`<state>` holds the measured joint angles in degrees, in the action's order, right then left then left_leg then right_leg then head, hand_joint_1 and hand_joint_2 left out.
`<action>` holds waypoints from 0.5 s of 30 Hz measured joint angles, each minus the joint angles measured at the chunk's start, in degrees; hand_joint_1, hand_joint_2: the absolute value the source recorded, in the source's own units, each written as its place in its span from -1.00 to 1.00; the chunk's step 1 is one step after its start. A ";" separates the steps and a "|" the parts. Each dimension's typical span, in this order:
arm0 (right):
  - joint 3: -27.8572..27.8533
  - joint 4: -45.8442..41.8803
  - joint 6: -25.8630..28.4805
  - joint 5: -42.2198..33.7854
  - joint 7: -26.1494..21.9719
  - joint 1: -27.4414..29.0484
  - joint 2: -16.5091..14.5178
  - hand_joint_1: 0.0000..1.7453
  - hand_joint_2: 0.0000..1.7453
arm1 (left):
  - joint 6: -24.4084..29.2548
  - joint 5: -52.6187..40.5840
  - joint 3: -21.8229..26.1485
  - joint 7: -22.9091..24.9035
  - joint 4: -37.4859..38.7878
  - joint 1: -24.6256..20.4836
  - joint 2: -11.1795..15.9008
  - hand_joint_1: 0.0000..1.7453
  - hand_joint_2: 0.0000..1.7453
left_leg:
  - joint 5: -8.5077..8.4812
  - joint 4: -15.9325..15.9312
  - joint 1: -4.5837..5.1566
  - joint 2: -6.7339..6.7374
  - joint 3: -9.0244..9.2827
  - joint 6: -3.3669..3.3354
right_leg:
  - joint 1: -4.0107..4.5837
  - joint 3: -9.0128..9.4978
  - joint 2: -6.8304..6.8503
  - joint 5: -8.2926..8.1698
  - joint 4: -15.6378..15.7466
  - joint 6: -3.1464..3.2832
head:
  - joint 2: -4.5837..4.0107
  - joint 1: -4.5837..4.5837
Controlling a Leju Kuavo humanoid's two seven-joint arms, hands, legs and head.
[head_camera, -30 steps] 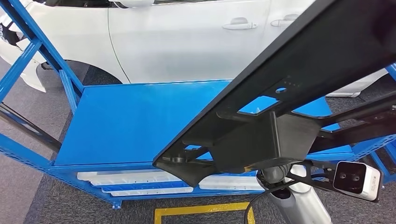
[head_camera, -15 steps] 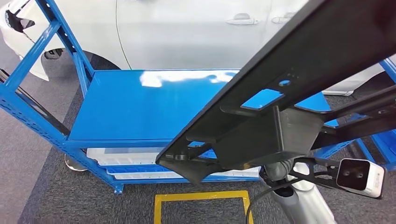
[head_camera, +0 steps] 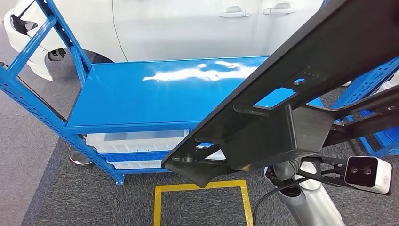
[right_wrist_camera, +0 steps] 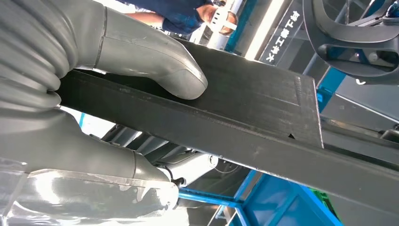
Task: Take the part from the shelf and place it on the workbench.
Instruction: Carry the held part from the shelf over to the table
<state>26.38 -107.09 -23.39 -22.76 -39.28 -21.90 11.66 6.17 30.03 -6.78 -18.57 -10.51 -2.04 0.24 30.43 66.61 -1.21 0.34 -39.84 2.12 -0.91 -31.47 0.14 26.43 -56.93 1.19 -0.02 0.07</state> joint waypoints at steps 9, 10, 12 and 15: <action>-3.62 -0.29 -5.08 4.09 -0.02 3.20 -1.34 1.00 1.00 | -0.80 0.00 0.66 -1.64 -0.01 -0.32 0.90 -1.00 -1.00 | 0.16 -10.35 1.38 0.04 13.99 -2.30 | 1.33 -5.93 0.08 -5.78 -0.18 -0.52 | 0.01 -0.07; -3.85 -0.29 -5.12 4.18 -0.02 3.20 -1.43 1.00 1.00 | -0.81 0.00 0.78 -1.82 0.00 -0.34 0.95 -1.00 -1.00 | -0.07 -11.28 1.48 0.07 14.08 -2.36 | 1.19 -5.97 0.18 -6.42 0.07 -0.87 | 0.01 -0.13; -4.41 -0.28 -4.82 4.37 -0.02 3.19 -1.49 1.00 1.00 | -0.81 -0.03 0.95 -2.07 0.01 -0.36 1.03 -1.00 -1.00 | -1.68 -11.82 1.36 0.23 13.18 -2.94 | 0.96 -6.46 0.10 -6.19 0.00 -1.53 | 0.01 -0.33; -5.25 -0.27 -4.27 4.98 -0.02 3.23 -1.50 1.00 1.00 | -0.63 -0.15 1.01 -2.17 0.02 -0.40 1.15 -1.00 -1.00 | -4.33 -12.32 1.11 0.52 10.71 -3.63 | 0.56 -8.77 -0.12 1.88 -7.21 -2.41 | 0.00 0.03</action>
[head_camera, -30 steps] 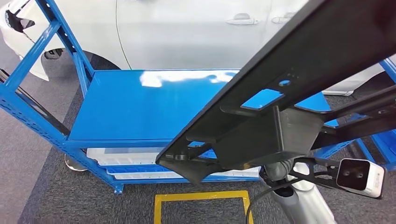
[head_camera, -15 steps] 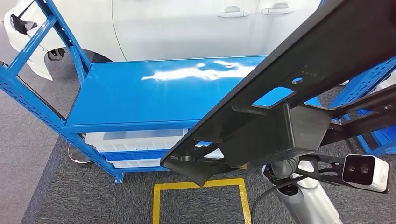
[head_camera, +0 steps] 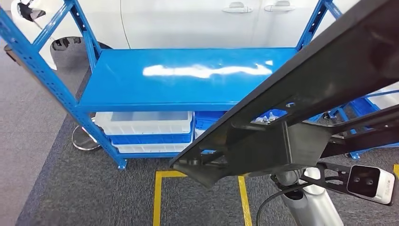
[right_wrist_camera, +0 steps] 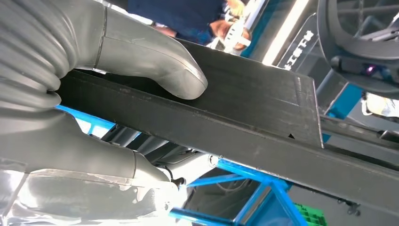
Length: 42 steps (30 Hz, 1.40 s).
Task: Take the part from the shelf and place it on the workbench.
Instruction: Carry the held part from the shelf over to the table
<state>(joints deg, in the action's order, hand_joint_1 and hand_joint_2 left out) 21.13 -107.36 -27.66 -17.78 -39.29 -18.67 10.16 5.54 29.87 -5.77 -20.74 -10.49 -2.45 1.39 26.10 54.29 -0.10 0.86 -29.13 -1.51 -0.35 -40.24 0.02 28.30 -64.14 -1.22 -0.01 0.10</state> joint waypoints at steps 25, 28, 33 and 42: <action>0.27 -1.44 1.22 5.96 -0.01 -0.62 -0.98 1.00 1.00 | 1.13 0.62 0.63 0.08 0.01 0.29 1.98 -1.00 -1.00 | -0.13 2.98 -0.55 -4.36 -2.41 2.26 | -0.43 9.60 -4.99 -1.12 7.18 1.43 | 0.01 -0.06; 0.44 -1.61 1.29 5.88 -0.01 -0.79 -0.97 1.00 1.00 | 1.25 0.60 0.68 0.13 0.00 0.01 2.10 -1.00 -1.00 | -0.71 1.48 -0.86 -2.34 -2.12 1.42 | -0.19 8.71 -4.65 -0.59 6.33 0.38 | -0.01 0.04; 0.99 -1.77 3.20 4.55 -0.01 -1.47 -0.41 1.00 1.00 | 3.67 0.42 0.90 2.47 0.02 0.20 2.11 -1.00 -1.00 | -1.03 0.88 -0.85 1.17 -2.17 0.84 | -0.45 0.70 -0.60 5.64 -9.02 -0.64 | 0.01 0.41; 1.24 -1.89 5.06 2.09 -0.01 -0.65 3.05 1.00 1.00 | 11.76 -1.83 0.46 9.80 0.10 0.96 2.86 -1.00 -1.00 | 0.25 2.34 -0.27 4.93 -2.16 2.70 | 0.11 7.55 2.36 -2.72 7.16 1.46 | 0.01 0.31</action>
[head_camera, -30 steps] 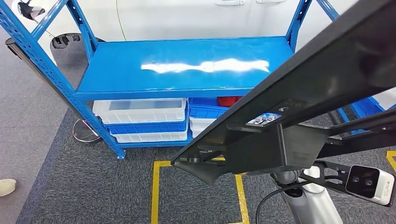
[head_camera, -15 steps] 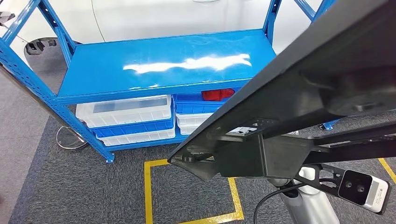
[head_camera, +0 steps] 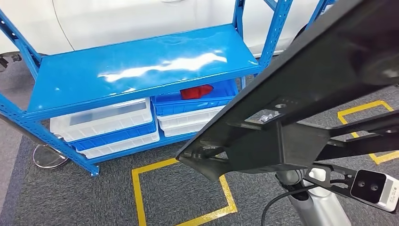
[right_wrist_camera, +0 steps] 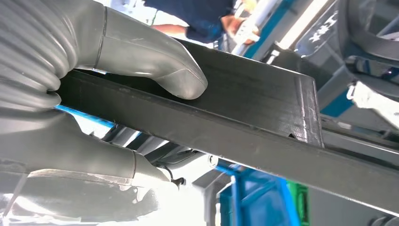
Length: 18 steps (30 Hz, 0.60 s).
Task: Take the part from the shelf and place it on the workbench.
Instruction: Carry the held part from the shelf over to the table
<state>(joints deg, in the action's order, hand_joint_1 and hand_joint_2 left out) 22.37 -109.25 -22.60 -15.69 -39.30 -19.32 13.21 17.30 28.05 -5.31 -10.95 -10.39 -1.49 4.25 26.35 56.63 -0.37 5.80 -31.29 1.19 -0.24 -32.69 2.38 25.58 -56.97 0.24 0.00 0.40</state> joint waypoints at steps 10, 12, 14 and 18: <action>0.35 0.54 -2.08 -1.65 0.00 -0.46 0.69 1.00 1.00 | 0.64 1.78 0.06 -1.55 0.03 1.42 -0.04 -1.00 -1.00 | 2.47 7.46 -0.50 -7.67 -2.80 0.32 | -0.12 -0.54 -6.51 -0.71 -0.36 0.92 | -0.01 -0.22; 0.49 0.49 -2.04 -1.40 0.00 -0.77 0.68 1.00 1.00 | 0.16 1.81 0.08 -1.70 0.07 1.46 -0.03 -1.00 -1.00 | 0.57 1.68 -0.60 -10.00 -0.30 -0.04 | -0.14 -0.97 -7.84 -0.81 -0.67 0.31 | -0.02 -0.20; 0.60 0.15 -1.71 -0.69 0.04 -0.85 0.66 1.00 1.00 | -0.61 1.75 0.08 -2.04 0.09 1.32 -0.03 -1.00 -1.00 | 0.61 0.78 -0.50 -9.88 -0.02 -0.46 | -0.34 -1.54 -9.11 -1.20 -0.69 -0.54 | -0.02 -0.21; 0.57 -1.61 0.64 0.84 0.17 -0.40 0.72 1.00 1.00 | -2.97 0.98 0.05 -3.01 0.10 1.02 0.09 -1.00 -1.00 | -0.15 -0.11 -0.79 -6.86 0.03 -1.96 | -0.19 -4.10 -5.73 1.76 -5.46 -1.62 | -0.01 0.29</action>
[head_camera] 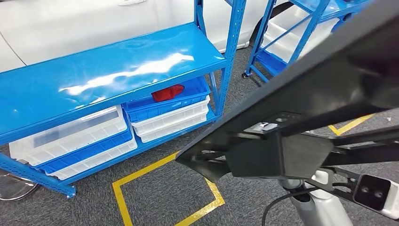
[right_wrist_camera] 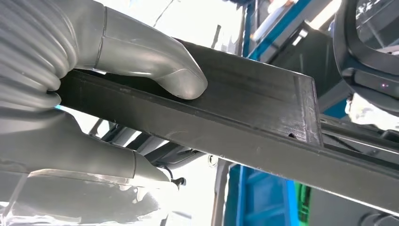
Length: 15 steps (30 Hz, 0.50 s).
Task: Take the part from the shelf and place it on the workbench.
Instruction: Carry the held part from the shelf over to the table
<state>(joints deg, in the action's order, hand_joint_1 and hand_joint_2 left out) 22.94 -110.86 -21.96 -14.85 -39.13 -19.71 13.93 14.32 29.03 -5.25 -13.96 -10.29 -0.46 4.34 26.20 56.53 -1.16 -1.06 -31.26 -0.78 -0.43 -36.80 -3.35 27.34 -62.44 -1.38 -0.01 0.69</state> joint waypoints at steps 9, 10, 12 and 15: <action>-0.25 -3.33 1.79 1.91 -0.17 3.17 0.44 1.00 1.00 | 1.15 -1.51 -0.56 3.39 0.02 -0.62 0.84 -1.00 -1.00 | 0.40 0.25 0.99 5.89 0.01 0.34 | 0.35 3.31 6.55 -1.52 3.91 0.76 | 0.01 0.31; -0.30 -3.52 1.90 1.78 -0.17 3.24 0.51 1.00 1.00 | 1.32 -1.45 -0.56 3.47 0.02 -0.73 1.09 -1.00 -1.00 | 0.44 0.27 1.10 6.37 0.05 0.60 | 0.60 3.77 6.85 -1.66 5.04 1.14 | 0.01 0.28; -0.37 -3.65 2.32 1.77 -0.17 3.39 0.56 1.00 1.00 | 1.37 -1.36 -0.56 3.51 0.02 -0.95 1.63 -1.00 -1.00 | 0.49 0.18 1.17 7.23 0.17 1.22 | 0.65 3.62 5.63 -1.99 5.28 1.79 | 0.01 0.25; -0.38 -3.65 3.09 2.87 -0.17 3.58 0.08 1.00 1.00 | 0.69 -1.37 -0.56 3.54 0.02 -0.97 2.36 -1.00 -1.00 | 3.39 3.99 0.86 4.31 -1.25 2.12 | 0.15 3.79 4.03 -2.69 6.09 2.76 | 0.01 0.04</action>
<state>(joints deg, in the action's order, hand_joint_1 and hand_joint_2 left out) 22.56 -114.50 -18.86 -11.98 -39.30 -16.14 14.00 15.01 27.65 -5.81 -10.41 -10.27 -1.43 6.70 29.59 60.52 -0.30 3.25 -32.51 1.34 -0.28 -33.00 0.68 24.65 -56.35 1.38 -0.01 0.73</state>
